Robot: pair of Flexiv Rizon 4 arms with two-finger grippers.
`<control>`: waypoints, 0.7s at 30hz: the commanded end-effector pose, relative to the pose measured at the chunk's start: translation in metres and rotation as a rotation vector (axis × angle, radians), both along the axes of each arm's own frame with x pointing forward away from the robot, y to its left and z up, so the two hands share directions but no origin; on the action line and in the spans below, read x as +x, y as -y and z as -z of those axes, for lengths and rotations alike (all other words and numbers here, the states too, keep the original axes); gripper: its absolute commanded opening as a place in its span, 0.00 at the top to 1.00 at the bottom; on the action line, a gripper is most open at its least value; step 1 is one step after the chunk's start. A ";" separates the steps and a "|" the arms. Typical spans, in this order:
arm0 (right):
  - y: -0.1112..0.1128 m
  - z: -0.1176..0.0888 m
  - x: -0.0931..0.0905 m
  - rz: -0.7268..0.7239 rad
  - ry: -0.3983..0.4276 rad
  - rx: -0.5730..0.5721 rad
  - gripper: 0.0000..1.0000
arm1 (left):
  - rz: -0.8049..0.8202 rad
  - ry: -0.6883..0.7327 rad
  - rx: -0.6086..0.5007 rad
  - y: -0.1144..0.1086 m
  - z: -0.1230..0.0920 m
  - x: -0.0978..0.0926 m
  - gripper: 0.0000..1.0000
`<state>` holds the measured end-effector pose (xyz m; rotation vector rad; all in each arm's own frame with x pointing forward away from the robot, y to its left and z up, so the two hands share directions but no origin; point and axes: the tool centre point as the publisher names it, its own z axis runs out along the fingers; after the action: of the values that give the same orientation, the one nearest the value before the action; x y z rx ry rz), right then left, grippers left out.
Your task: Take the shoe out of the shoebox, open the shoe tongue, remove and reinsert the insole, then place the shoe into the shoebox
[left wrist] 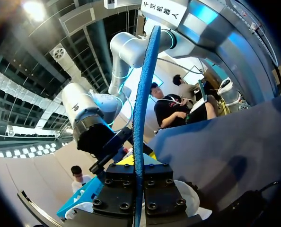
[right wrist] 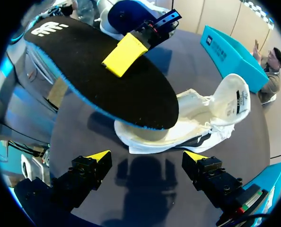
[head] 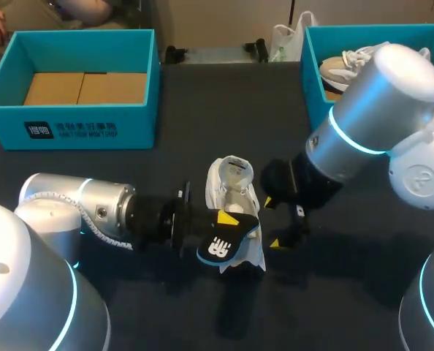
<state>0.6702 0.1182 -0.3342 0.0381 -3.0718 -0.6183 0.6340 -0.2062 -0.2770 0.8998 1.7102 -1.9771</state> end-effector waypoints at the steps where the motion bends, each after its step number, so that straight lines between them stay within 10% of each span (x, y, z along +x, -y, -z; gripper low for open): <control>1: -0.013 0.011 0.008 0.011 0.006 -0.022 0.00 | -0.005 0.000 0.001 0.000 0.003 -0.002 1.00; 21: -0.013 0.009 0.014 0.056 0.027 -0.090 0.00 | -0.010 0.001 -0.001 0.000 0.004 -0.003 1.00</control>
<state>0.6846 0.1269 -0.3461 -0.0254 -3.1217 -0.5342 0.6327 -0.2054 -0.2812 0.8875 1.7086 -1.9844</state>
